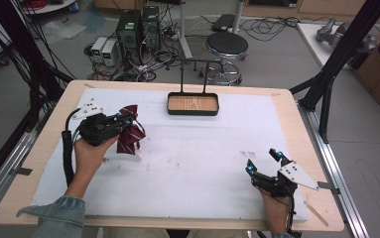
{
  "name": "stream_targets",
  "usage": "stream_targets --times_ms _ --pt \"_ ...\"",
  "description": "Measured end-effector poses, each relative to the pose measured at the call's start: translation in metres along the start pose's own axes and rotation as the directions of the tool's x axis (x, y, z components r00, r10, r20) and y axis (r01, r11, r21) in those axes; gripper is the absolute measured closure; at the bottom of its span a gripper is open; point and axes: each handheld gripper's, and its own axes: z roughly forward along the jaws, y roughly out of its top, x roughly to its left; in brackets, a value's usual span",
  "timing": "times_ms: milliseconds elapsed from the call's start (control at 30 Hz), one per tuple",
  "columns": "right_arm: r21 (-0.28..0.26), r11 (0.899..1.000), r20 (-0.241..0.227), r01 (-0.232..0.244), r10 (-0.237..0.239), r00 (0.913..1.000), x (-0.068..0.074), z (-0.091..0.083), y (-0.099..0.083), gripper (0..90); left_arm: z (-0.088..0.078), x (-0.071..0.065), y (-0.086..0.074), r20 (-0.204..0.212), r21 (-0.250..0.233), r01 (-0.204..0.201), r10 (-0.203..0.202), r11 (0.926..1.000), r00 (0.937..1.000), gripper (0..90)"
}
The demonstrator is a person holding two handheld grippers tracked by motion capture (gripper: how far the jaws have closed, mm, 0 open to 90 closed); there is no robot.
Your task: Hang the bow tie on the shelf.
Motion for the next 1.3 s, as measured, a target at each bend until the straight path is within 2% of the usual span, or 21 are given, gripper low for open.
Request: stream_targets --times_ms 33,133,233,400,500,567,700,1067,1167,1200,1233,1267,1300 --pt "-0.002 1.000 0.000 0.001 -0.001 1.0000 0.000 0.000 0.000 11.5 0.005 0.001 0.006 0.015 -0.004 -0.007 0.007 1.0000 0.9999 73.3" --pt "-0.002 1.000 -0.001 0.001 -0.001 1.0000 0.000 0.000 0.000 11.5 0.011 0.001 0.013 0.017 -0.005 -0.016 0.016 0.9999 0.9997 73.3" --pt "0.004 1.000 -0.004 -0.006 0.006 1.0000 0.000 0.000 0.000 11.5 0.023 0.002 0.024 0.039 -0.006 -0.036 0.036 0.9993 0.9986 73.3" --pt "0.006 1.000 -0.007 -0.008 0.008 0.9999 0.000 0.000 0.000 11.5 0.039 0.002 0.039 0.056 -0.004 -0.031 0.032 0.9995 0.9980 73.3" --pt "0.003 1.000 -0.006 -0.004 0.004 1.0000 0.000 0.000 0.000 11.5 0.051 0.002 0.052 0.063 -0.012 -0.045 0.046 0.9989 0.9969 73.3" --pt "0.002 1.000 -0.003 -0.004 0.004 1.0000 -0.001 0.000 0.000 11.5 0.054 0.002 0.055 0.068 -0.012 -0.047 0.048 0.9988 0.9965 73.3" --pt "0.003 1.000 0.001 -0.004 0.004 1.0000 -0.001 0.000 0.000 11.5 0.069 0.002 0.068 0.056 -0.016 -0.081 0.081 0.9966 0.9951 73.4" --pt "0.004 1.000 0.000 -0.005 0.005 1.0000 -0.001 0.000 0.000 11.5 0.090 0.010 0.093 0.048 -0.039 -0.104 0.106 0.9938 0.9932 73.4" --pt "0.001 1.000 0.001 -0.006 0.006 1.0000 -0.001 0.001 0.000 11.5 0.103 0.013 0.103 0.048 -0.041 -0.116 0.118 0.9924 0.9918 73.4" --pt "0.001 1.000 0.001 -0.006 0.006 1.0000 -0.001 0.001 0.000 11.5 0.103 0.013 0.103 0.048 -0.041 -0.116 0.118 0.9924 0.9918 73.4" --pt "0.002 1.000 0.000 -0.006 0.006 1.0000 -0.001 0.001 0.000 11.5 0.111 0.015 0.107 0.052 -0.036 -0.118 0.120 0.9923 0.9914 73.3" --pt "0.002 1.000 0.001 -0.006 0.006 1.0000 -0.001 0.001 0.000 11.5 0.111 0.015 0.107 0.052 -0.036 -0.118 0.120 0.9923 0.9914 73.4" --pt "0.004 1.000 0.001 -0.009 0.009 1.0000 -0.001 0.001 0.000 11.5 0.119 0.017 0.111 0.048 -0.027 -0.125 0.126 0.9918 0.9909 73.4"
